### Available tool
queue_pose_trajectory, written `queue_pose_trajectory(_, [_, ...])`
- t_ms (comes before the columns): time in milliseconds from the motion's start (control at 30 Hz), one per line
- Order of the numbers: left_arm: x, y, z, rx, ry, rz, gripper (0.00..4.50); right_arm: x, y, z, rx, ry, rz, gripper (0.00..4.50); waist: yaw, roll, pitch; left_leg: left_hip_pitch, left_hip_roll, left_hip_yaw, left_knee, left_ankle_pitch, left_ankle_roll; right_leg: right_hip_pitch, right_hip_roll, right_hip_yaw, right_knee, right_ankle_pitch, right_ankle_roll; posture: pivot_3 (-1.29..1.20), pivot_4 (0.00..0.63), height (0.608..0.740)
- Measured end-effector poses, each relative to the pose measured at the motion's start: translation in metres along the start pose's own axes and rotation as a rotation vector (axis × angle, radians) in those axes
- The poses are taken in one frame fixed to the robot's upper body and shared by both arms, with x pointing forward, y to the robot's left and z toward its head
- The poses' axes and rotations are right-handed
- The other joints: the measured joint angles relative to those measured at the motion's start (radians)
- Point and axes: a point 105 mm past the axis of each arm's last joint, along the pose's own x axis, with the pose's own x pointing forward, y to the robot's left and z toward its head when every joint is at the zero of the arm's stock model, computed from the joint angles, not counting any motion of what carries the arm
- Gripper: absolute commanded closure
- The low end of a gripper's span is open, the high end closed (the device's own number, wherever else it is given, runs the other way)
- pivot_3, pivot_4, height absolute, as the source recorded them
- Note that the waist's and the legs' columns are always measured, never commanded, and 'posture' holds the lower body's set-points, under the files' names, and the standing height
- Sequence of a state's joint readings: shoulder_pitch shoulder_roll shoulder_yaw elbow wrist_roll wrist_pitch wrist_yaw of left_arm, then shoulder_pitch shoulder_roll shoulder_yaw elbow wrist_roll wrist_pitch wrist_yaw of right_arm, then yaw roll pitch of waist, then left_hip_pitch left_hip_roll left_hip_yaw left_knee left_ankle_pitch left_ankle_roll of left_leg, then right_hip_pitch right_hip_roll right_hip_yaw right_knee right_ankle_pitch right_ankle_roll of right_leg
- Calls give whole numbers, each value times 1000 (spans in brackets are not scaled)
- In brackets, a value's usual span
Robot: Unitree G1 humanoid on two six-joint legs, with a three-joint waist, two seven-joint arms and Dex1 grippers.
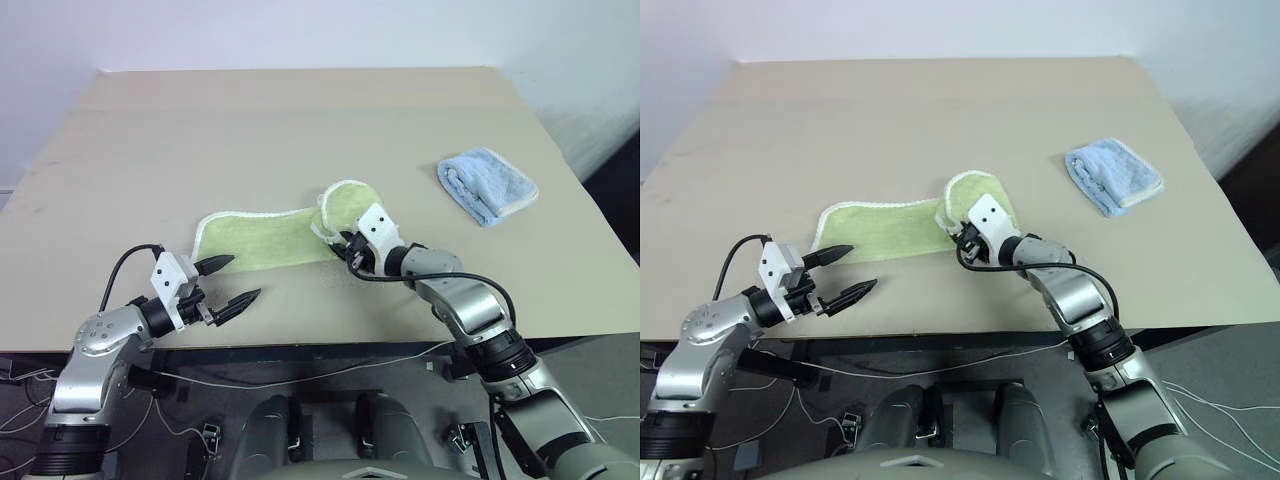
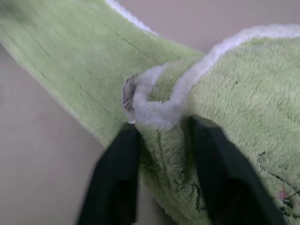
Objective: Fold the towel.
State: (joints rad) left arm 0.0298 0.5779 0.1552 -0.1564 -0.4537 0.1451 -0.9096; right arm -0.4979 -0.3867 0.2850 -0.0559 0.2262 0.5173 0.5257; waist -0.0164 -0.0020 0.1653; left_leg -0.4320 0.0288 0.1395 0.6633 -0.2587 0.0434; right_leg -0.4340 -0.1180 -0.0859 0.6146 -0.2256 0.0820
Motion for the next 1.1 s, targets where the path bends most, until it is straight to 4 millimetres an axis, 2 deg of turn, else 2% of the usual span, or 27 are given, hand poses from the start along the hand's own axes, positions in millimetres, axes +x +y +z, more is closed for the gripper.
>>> queue_pose_trajectory(33, [-1, -2, 1, -15, -14, 5, 0, -4, -1, 4, 6, -21, 1, 1417, 0, 0, 0, 0, 0, 0, 0, 0, 0, 0, 0, 0, 0, 0, 0, 0, 150, 740])
queue_pose_trajectory(233, [-10, -6, 7, -149, -100, 94, 0, -39, -20, 26, -5, -119, -2, 1417, 2, 0, 0, 0, 0, -1, 0, -1, 0, 0, 0, 0, 0, 0, 0, 0, 150, 740])
queue_pose_trajectory(333, [-10, -11, 4, -204, -108, 126, 0, -46, -29, 41, 49, -197, 3, 2049, 1, 0, 0, 0, 0, -1, 0, -1, 1, 0, 0, 0, 0, 0, 0, 0, 150, 740])
queue_pose_trajectory(433, [-9, -11, -5, -231, -77, 182, 0, -37, -44, 46, 74, -214, -32, 3079, -2, 0, 0, 0, 0, -1, 0, 0, 2, 0, 1, -1, 0, 0, 0, 0, 150, 740])
queue_pose_trajectory(567, [-11, -12, -18, -271, -38, 268, 0, -11, -53, 27, 110, -174, -59, 4485, -3, 0, 0, -1, 0, 0, 0, 0, 3, 0, 1, 0, 0, 0, 0, 0, 150, 740])
queue_pose_trajectory(800, [-15, -26, -24, -375, -23, 344, 0, 32, -45, -24, 133, -15, -54, 4485, -3, 0, 0, -1, -1, -1, 0, 1, 1, 0, 1, 0, 0, 0, 0, 0, 150, 740])
queue_pose_trajectory(967, [-14, -35, -22, -481, -55, 418, 0, 37, -44, -25, 112, -2, -36, 4485, -5, -2, -1, 1, 0, -1, 0, 0, 1, 2, 1, 0, 0, 0, 0, 0, 150, 740])
queue_pose_trajectory(1100, [-18, -32, -23, -613, -101, 535, 0, 34, -44, -22, 121, -24, -21, 4485, -4, -2, -1, 1, 0, -1, 0, -1, 1, 2, 0, 0, 0, 0, 0, 0, 150, 740])
